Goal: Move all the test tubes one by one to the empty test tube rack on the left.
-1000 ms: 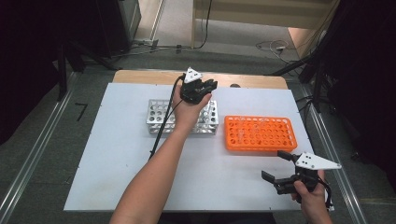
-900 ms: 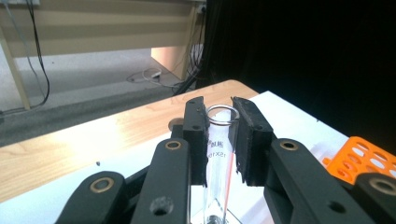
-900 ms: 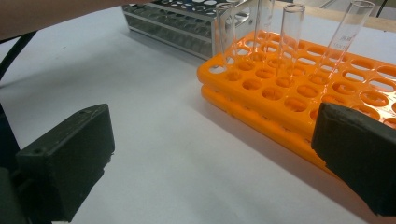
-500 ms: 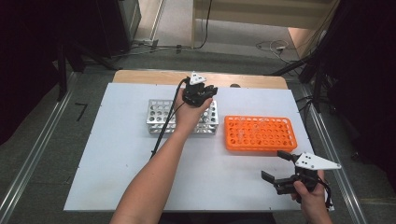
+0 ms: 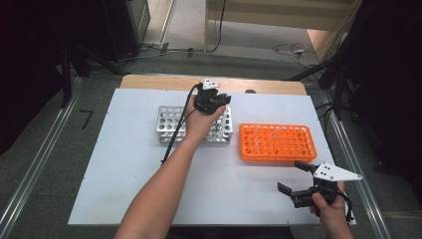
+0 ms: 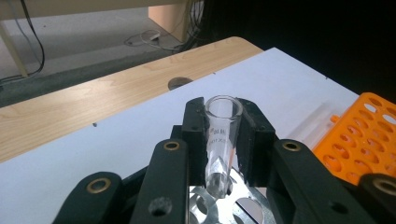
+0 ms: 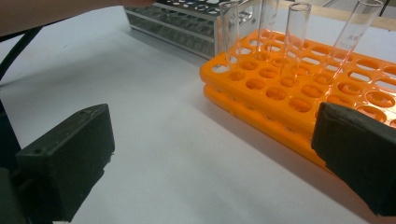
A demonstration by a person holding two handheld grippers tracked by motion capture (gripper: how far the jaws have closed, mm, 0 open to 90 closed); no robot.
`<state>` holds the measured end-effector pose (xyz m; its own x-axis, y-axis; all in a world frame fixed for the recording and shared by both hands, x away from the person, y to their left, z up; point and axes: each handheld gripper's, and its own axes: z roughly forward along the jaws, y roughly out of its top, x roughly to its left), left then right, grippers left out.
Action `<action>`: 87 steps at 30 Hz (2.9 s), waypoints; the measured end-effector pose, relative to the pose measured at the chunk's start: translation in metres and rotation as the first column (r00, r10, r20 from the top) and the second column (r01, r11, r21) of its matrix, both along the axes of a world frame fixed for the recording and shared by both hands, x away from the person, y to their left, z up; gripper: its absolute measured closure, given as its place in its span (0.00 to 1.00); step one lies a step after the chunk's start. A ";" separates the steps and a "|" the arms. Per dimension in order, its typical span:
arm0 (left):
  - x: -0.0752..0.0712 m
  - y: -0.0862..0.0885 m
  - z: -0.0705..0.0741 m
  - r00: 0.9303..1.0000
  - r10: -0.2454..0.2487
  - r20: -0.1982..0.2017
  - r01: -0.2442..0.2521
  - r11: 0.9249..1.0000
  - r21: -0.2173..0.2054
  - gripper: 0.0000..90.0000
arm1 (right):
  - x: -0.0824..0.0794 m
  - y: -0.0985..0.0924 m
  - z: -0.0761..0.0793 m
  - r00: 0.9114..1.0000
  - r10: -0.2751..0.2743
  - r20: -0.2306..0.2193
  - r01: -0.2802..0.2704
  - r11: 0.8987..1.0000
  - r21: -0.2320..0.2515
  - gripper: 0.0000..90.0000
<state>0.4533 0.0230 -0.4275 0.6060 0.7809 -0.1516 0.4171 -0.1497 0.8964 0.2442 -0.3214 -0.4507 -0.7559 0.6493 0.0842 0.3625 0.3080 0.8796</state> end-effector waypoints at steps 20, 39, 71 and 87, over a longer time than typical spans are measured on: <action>-0.005 0.011 0.011 0.994 -0.081 -0.073 0.075 0.993 -0.088 0.48 | 0.002 0.000 0.000 1.000 -0.003 -0.001 0.003 1.000 0.004 0.00; -0.071 0.041 0.014 0.994 -0.109 -0.020 0.105 0.985 -0.138 0.00 | 0.016 0.000 0.007 0.999 -0.046 0.004 0.046 0.999 0.018 0.00; -0.172 0.093 -0.007 0.997 -0.074 0.029 0.077 0.983 -0.167 0.00 | 0.093 -0.001 0.031 0.982 -0.189 -0.025 0.190 0.981 0.044 0.04; -0.178 0.097 -0.012 0.997 -0.079 0.021 0.082 0.982 -0.169 0.00 | 0.128 0.009 -0.001 0.943 -0.288 -0.169 0.297 0.955 0.029 0.37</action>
